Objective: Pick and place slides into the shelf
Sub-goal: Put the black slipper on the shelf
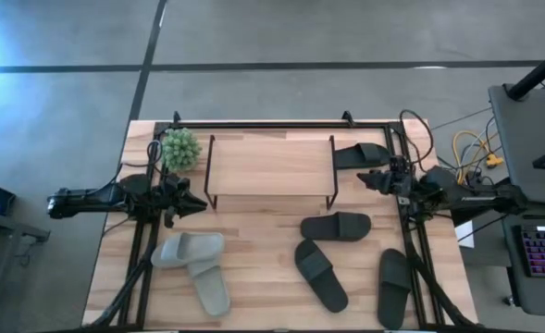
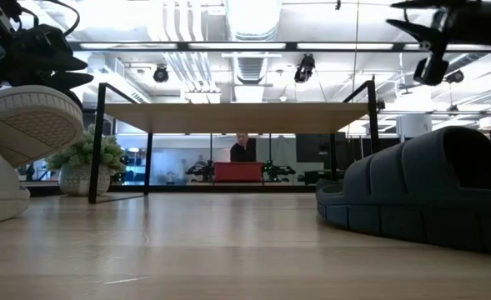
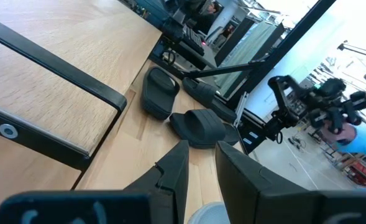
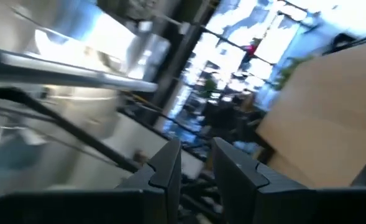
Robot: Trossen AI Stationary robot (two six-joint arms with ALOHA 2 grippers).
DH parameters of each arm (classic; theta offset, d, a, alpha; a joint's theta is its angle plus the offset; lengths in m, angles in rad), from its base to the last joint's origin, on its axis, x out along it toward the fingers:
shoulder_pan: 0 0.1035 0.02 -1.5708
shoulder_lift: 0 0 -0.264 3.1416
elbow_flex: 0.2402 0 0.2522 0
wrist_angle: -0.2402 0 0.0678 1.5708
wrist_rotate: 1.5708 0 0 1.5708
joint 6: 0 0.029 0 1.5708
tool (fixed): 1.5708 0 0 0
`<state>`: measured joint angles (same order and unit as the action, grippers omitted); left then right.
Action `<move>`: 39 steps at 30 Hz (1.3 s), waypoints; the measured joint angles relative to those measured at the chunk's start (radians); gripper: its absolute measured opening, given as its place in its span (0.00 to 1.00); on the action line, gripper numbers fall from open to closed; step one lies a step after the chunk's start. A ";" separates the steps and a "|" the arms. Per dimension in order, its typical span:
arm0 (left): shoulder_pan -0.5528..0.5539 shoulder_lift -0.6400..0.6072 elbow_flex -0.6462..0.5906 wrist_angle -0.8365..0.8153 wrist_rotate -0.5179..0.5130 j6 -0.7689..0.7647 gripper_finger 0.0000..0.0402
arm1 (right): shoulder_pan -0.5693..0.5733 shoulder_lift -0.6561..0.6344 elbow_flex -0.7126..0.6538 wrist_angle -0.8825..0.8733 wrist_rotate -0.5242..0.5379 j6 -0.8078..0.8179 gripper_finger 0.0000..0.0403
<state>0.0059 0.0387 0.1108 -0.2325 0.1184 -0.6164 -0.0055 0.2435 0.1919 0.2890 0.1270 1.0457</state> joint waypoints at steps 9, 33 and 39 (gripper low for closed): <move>0.000 0.000 0.000 0.000 0.000 0.000 0.16 | 0.082 0.430 0.501 -0.840 0.077 0.197 0.23; 0.000 0.000 0.000 0.000 0.000 0.000 0.16 | 0.332 1.569 1.301 -1.807 -0.131 0.671 0.23; 0.000 0.000 0.000 0.000 0.000 0.000 0.16 | 0.403 1.747 1.477 -1.841 0.055 0.692 0.23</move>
<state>0.0062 0.0387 0.1108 -0.2329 0.1188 -0.6167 0.3975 1.9904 1.6687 -1.5518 0.1824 1.7380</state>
